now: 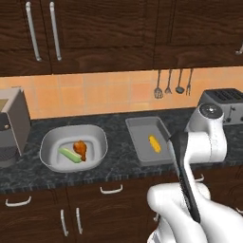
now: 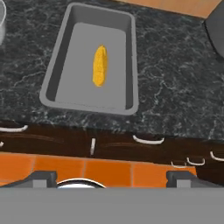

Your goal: Place one corn and one chicken drumstick in each tupperware on the nearby counter, to pack two identical lunches.

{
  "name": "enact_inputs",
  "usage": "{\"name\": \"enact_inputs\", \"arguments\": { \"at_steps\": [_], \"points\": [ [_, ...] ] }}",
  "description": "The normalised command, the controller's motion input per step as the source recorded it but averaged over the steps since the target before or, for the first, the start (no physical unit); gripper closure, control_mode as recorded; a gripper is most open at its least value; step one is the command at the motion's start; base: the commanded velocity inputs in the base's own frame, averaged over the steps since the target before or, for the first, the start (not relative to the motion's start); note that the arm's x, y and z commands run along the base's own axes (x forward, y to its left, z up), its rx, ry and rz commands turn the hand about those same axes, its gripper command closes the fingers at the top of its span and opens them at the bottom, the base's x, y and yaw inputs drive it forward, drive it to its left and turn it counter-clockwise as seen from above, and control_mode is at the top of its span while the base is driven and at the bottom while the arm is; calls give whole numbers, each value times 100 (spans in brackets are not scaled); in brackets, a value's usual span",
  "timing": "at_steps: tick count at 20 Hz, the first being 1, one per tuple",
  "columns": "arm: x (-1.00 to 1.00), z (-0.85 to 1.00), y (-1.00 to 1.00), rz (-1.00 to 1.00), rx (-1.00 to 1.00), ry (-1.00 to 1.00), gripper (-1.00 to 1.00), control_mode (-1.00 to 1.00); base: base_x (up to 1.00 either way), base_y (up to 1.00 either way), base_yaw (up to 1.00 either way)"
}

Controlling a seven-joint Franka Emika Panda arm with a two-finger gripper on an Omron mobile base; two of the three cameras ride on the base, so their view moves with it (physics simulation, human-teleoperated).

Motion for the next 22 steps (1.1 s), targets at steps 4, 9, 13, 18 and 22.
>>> {"name": "enact_inputs", "arguments": {
  "at_steps": [4, 9, 13, 18, 22],
  "points": [
    [0, 0, 0, 0, 0, 0, -100, 100, -98, -44, -50],
    [0, 0, 0, 0, 0, 0, -100, 100, -83, -55, -63],
    [0, 0, 0, 0, 0, 0, -100, 100, -29, -91, -65],
    [0, 0, 0, 0, 0, 0, -100, 100, 67, -100, -50],
    [0, 0, 0, 0, 0, 0, -100, 100, 100, -100, -31]
  ]
}}
